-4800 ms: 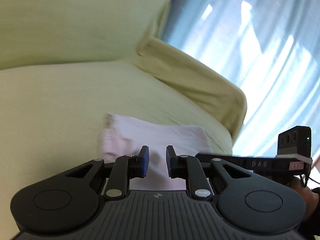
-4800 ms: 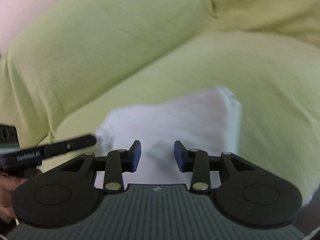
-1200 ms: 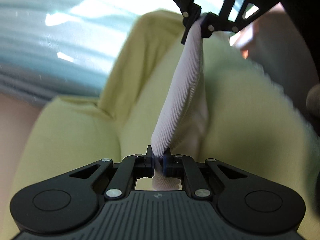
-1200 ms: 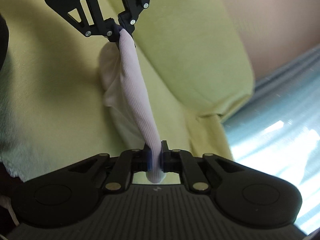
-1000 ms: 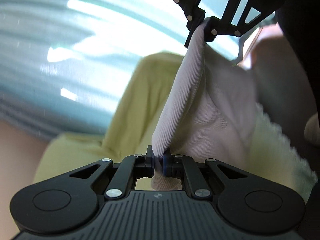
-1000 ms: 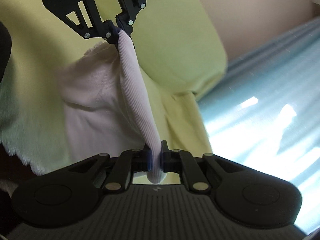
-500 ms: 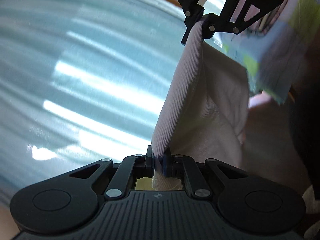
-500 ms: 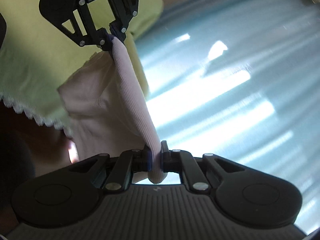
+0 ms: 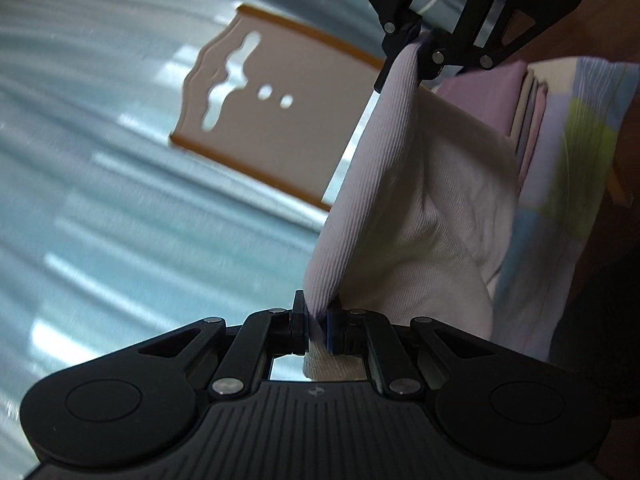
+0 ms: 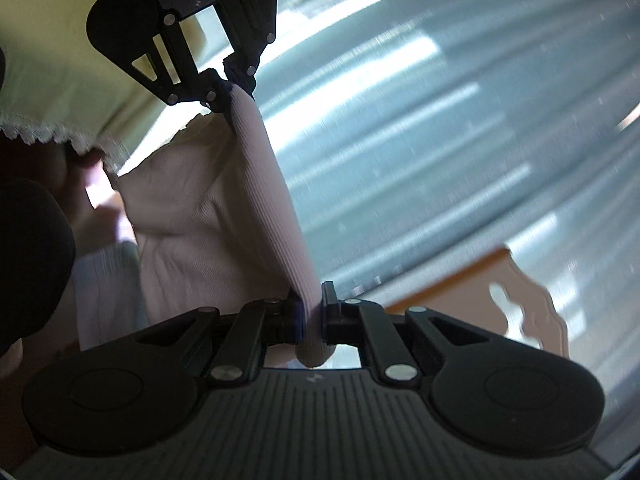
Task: Fold clothes
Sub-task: 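Carry the lifted tank top with both grippers to the clothes stack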
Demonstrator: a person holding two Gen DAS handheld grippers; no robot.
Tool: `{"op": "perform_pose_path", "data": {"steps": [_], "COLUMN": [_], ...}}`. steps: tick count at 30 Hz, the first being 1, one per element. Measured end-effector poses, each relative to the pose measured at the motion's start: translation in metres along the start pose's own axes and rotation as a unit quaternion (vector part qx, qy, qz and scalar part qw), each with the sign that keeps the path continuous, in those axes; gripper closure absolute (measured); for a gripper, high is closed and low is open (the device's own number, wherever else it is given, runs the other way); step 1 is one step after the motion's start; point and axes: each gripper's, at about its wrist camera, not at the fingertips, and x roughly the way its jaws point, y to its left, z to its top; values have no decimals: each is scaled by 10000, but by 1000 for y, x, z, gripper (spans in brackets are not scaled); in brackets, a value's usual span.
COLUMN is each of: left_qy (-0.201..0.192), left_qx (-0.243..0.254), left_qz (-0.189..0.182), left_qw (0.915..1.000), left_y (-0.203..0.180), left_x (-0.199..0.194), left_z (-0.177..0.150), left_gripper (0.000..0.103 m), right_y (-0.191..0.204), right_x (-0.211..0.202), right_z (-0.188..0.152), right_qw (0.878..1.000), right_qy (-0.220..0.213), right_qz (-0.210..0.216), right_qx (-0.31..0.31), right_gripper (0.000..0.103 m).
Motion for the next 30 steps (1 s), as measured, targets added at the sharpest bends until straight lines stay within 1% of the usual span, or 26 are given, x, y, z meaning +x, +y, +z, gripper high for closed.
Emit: {"op": "perform_pose_path", "data": {"steps": [2, 4, 6, 9, 10, 12, 14, 15, 16, 19, 21, 23, 24, 26, 28, 30], "left_qy": [-223, -419, -585, -811, -885, -1022, -1070, -1060, -1032, -779, -647, -602, -588, -567, -611, -686], "left_qx": [52, 77, 72, 78, 57, -61, -106, -67, -11, 99, 203, 216, 212, 90, 105, 191], "left_qz": [-109, -200, -266, -203, -146, -158, -403, -567, -737, -1294, -1577, -1635, -1642, -1595, -1518, -1416], "left_qw": [9997, 9989, 9979, 9965, 9960, 9946, 9934, 9927, 9919, 9885, 9852, 9845, 9844, 9855, 9865, 9874], "left_y": [0, 1, 5, 13, 17, 23, 16, 7, -6, -62, -95, -112, -120, -124, -127, -130], "left_x": [19, 41, 64, 104, 117, 137, 152, 156, 160, 170, 174, 172, 170, 166, 160, 153], "left_z": [19, 37, 53, 80, 89, 100, 102, 101, 97, 76, 66, 57, 53, 47, 42, 37], "left_gripper": [95, 95, 95, 95, 95, 95, 95, 95, 95, 95, 94, 94, 93, 90, 83, 77], "right_y": [-20, -29, -35, -60, -73, -89, -89, -86, -73, -24, 4, 19, 21, 22, 23, 25], "right_x": [1, 7, 20, 35, 40, 48, 53, 55, 58, 69, 79, 82, 81, 78, 74, 69], "right_z": [-20, -40, -53, -82, -90, -100, -110, -116, -124, -154, -172, -180, -181, -181, -181, -181], "right_qw": [9995, 9984, 9972, 9934, 9915, 9881, 9867, 9863, 9867, 9860, 9831, 9811, 9810, 9811, 9808, 9795], "right_qy": [244, 455, 618, 872, 938, 1010, 1120, 1185, 1279, 1608, 1797, 1886, 1880, 1884, 1913, 1985], "right_qz": [-122, -231, -381, -738, -891, -1156, -1161, -1123, -973, -324, 19, 175, 177, 146, 119, 109], "right_qx": [129, 227, 199, 129, 117, 113, 185, 216, 235, 291, 339, 400, 435, 416, 367, 312], "right_gripper": [98, 98, 98, 98, 98, 98, 98, 98, 98, 98, 98, 98, 98, 95, 86, 85]}}
